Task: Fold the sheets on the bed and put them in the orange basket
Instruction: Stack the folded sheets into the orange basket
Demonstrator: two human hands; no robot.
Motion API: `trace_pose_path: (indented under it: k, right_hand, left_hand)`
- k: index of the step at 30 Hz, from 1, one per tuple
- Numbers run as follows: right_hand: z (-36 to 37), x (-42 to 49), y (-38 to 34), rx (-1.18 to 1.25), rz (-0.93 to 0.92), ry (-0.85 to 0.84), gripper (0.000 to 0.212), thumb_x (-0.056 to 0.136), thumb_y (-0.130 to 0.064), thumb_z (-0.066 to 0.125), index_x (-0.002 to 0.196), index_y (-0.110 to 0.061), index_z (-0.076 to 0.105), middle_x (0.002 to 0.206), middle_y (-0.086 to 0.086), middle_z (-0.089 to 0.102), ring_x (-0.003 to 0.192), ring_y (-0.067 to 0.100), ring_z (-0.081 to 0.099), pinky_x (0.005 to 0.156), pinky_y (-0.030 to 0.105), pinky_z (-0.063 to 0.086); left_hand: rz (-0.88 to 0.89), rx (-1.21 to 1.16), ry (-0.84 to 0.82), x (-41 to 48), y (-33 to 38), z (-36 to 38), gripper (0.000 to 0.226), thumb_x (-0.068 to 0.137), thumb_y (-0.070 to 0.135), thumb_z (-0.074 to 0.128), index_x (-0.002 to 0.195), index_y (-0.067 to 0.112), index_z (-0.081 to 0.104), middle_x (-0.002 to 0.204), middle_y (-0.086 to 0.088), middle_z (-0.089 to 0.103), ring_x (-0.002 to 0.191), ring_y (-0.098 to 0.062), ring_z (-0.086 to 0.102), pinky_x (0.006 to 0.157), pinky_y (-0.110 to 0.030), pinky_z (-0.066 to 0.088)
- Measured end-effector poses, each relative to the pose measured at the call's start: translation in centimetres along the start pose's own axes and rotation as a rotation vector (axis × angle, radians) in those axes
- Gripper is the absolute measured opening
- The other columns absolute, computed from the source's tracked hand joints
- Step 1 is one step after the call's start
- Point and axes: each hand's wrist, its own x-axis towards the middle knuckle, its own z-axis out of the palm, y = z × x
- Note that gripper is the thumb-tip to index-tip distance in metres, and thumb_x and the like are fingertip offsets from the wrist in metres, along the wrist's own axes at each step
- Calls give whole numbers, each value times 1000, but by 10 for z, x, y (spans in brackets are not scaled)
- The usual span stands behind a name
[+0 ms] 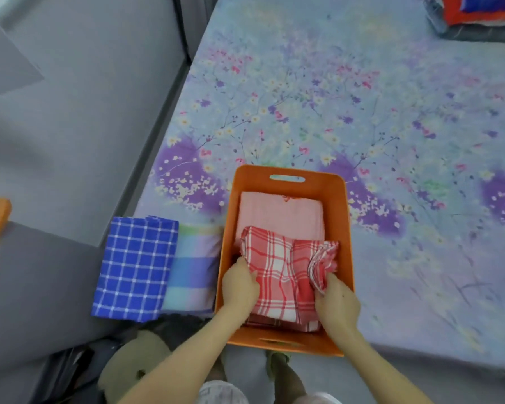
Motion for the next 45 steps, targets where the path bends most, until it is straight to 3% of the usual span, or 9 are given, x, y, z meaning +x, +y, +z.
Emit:
trace_pose_path:
  k: [6, 10, 15, 25, 30, 32, 39, 42, 45]
  right_hand:
    - [13, 0, 14, -404, -51, -353, 22, 93, -11, 45, 106, -15, 62, 106, 2, 67, 97, 20, 66, 76, 28, 50]
    - [10, 29, 4, -433, -269, -1, 16, 58, 4, 70, 72, -2, 64, 64, 17, 63, 56, 33, 61, 46, 33, 49]
    - [37, 89, -2, -488, -442, -295, 51, 93, -35, 50, 140, -16, 41, 134, 16, 48, 122, 36, 44, 108, 55, 26]
    - [70, 76, 22, -671, -422, -437, 72, 95, -59, 17, 151, -19, -6, 153, 22, 18, 142, 36, 15, 114, 59, -3]
    - [77, 38, 31, -538, -541, -278, 107, 67, -73, 62, 147, -21, 13, 152, 28, 18, 142, 45, 11, 112, 63, -2]
    - [84, 41, 39, -566, -551, -347, 117, 64, -74, 63, 145, -25, -6, 152, 25, -9, 143, 42, -5, 108, 64, -8]
    - [92, 60, 19, -922, -424, -548, 124, 70, -79, 51, 138, -17, -33, 150, 29, -22, 139, 46, -20, 106, 68, -4]
    - [54, 62, -1, -863, -361, -588, 93, 81, -64, 54, 151, -25, 8, 155, 25, 9, 144, 40, 6, 109, 66, 0]
    - [17, 63, -49, -423, -334, -316, 37, 92, -40, 49, 119, -17, 59, 120, 12, 62, 113, 29, 56, 103, 45, 37]
  left_hand:
    - [104, 521, -160, 0, -18, 12, 36, 91, 9, 42, 126, 6, 44, 117, -7, 58, 103, -22, 59, 84, -30, 48]
    - [463, 650, -83, 24, -16, 13, 52, 79, 11, 42, 129, -2, 49, 128, -20, 54, 117, -36, 51, 101, -43, 42]
    - [460, 815, -426, 60, -20, 20, 66, 98, 38, 36, 150, 10, 6, 158, -11, 3, 145, -34, 2, 119, -43, 5]
    - [549, 1218, -625, 59, -35, 37, 134, 63, 73, 64, 146, 12, -22, 150, -22, -28, 139, -44, -20, 113, -51, -10]
    - [461, 1351, -648, 67, -49, 58, 146, 56, 73, 70, 140, 12, -33, 146, -25, -34, 134, -48, -27, 111, -55, -11]
    - [434, 1357, -647, 72, -51, 65, 147, 55, 74, 70, 138, 13, -36, 144, -24, -37, 134, -47, -29, 111, -55, -12]
    - [419, 1215, -768, 72, -32, 56, 137, 62, 62, 74, 144, 16, -25, 147, -22, -34, 136, -46, -25, 114, -55, -8]
    - [437, 601, -801, 73, -17, 13, 83, 84, 49, 61, 150, 18, 20, 157, -15, 8, 145, -34, 6, 118, -40, 10]
    - [299, -256, -628, 60, -9, -54, 42, 93, 24, 57, 132, 9, 52, 128, -1, 58, 117, -2, 53, 105, -20, 37]
